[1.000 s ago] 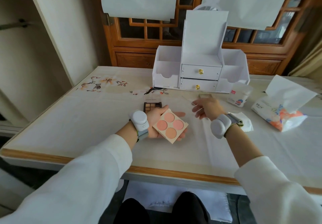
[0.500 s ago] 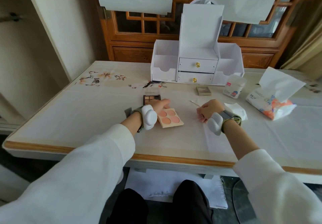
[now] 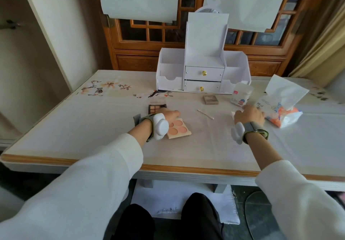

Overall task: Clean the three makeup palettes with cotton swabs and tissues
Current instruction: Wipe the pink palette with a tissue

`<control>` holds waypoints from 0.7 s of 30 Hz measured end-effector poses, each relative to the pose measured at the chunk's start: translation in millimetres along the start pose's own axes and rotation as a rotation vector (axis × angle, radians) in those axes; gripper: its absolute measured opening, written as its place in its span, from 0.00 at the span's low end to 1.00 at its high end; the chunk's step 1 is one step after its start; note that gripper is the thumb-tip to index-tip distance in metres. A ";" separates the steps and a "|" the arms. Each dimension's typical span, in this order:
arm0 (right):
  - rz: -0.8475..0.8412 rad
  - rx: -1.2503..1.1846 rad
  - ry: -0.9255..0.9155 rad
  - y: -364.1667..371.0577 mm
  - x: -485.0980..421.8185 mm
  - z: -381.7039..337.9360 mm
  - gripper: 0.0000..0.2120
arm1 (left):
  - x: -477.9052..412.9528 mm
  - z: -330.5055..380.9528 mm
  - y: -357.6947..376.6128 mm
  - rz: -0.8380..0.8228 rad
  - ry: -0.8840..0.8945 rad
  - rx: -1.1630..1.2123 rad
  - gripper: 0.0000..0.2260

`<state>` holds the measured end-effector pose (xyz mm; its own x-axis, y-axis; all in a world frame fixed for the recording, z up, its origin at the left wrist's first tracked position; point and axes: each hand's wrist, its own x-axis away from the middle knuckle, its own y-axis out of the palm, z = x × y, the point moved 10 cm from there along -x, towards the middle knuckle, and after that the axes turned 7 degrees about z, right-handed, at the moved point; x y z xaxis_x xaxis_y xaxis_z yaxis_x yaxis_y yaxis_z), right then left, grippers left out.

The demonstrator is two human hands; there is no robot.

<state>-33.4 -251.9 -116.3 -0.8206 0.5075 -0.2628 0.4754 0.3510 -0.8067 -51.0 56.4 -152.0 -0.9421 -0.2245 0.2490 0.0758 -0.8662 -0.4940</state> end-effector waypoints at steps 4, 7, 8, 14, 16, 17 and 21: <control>-0.054 0.074 0.193 4.9 0.5 37.4 0.26 | 1.6 4.2 -3.7 0.000 0.046 -0.030 0.11; -0.096 0.023 0.222 8.7 3.4 44.4 0.25 | 1.0 11.6 -6.8 0.013 0.107 -0.041 0.09; -0.107 -0.001 0.221 10.1 3.5 43.5 0.23 | 2.0 14.5 -7.9 0.014 0.129 -0.042 0.07; -0.158 -0.200 0.057 9.2 5.0 16.6 0.13 | 19.1 36.3 3.8 -0.053 0.263 0.104 0.13; -0.136 -0.246 -0.077 0.5 11.6 -9.1 0.09 | 26.4 46.3 10.2 -0.113 0.332 0.121 0.14; -0.131 -0.283 -0.131 -3.7 15.9 -22.5 0.09 | 29.5 51.2 12.2 -0.135 0.360 0.120 0.15; -0.296 -0.457 -0.300 -2.1 39.0 -70.6 0.09 | 44.1 65.7 20.7 -0.213 0.426 0.119 0.19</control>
<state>-44.0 -177.4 -87.5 -0.9601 0.1173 -0.2538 0.2477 0.7777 -0.5778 -69.5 -0.8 -96.5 -0.9887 0.1440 -0.0412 -0.1193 -0.9235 -0.3645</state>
